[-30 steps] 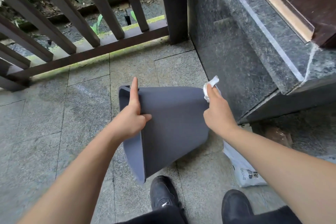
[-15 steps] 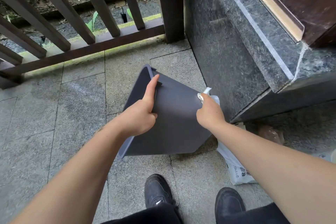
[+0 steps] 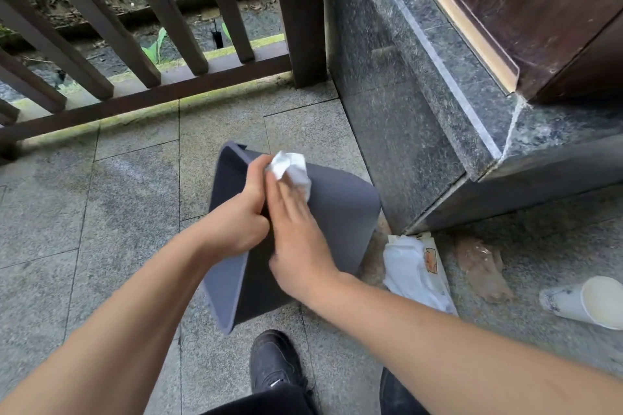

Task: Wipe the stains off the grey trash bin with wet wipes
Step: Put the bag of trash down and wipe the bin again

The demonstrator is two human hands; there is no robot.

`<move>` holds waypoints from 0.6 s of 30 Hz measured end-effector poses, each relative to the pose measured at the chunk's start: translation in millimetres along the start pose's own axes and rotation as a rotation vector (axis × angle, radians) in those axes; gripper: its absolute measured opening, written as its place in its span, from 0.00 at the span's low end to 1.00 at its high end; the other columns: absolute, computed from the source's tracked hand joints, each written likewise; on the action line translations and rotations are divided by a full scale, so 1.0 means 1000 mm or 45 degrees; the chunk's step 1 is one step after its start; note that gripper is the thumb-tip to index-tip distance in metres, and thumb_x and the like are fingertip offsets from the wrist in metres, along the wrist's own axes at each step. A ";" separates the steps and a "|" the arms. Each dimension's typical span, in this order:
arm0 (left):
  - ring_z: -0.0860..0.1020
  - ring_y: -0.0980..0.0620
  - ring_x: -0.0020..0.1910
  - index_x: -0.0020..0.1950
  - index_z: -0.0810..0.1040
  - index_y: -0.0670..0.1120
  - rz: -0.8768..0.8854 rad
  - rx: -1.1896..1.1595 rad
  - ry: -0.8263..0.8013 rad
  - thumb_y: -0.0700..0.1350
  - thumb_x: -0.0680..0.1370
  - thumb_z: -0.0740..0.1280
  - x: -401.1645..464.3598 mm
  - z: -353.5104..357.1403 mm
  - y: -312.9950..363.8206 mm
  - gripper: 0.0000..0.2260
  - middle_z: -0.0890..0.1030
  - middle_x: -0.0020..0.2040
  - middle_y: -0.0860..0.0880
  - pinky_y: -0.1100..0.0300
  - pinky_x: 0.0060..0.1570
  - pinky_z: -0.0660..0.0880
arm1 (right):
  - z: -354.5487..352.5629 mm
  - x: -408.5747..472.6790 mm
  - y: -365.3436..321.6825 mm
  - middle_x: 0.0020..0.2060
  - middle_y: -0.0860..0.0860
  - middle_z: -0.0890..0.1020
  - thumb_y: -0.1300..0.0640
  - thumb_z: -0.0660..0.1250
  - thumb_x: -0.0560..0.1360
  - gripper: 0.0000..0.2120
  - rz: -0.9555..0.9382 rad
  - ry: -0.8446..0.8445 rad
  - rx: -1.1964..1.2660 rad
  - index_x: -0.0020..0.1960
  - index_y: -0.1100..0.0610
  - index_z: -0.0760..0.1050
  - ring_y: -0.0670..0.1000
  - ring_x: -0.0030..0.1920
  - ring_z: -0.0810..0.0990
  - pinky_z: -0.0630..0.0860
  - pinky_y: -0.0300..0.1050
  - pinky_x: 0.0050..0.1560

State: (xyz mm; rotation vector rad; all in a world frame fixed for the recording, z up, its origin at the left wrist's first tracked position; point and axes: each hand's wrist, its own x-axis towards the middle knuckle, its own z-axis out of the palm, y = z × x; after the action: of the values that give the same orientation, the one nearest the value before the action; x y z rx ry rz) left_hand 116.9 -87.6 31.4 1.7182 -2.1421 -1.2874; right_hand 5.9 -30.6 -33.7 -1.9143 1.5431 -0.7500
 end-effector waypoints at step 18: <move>0.80 0.48 0.52 0.63 0.66 0.62 0.015 -0.085 -0.073 0.51 0.81 0.66 -0.015 -0.009 -0.025 0.14 0.79 0.55 0.51 0.51 0.56 0.76 | -0.058 0.018 0.094 0.70 0.54 0.67 0.69 0.59 0.73 0.32 0.796 0.149 -0.047 0.74 0.55 0.58 0.60 0.63 0.73 0.74 0.55 0.56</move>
State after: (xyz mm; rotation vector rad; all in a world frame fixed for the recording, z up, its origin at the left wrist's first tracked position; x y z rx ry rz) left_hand 145.7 -79.7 26.3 1.6604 -2.1104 -1.4055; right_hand -95.4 -70.2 -61.3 -1.2978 2.0836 -0.5551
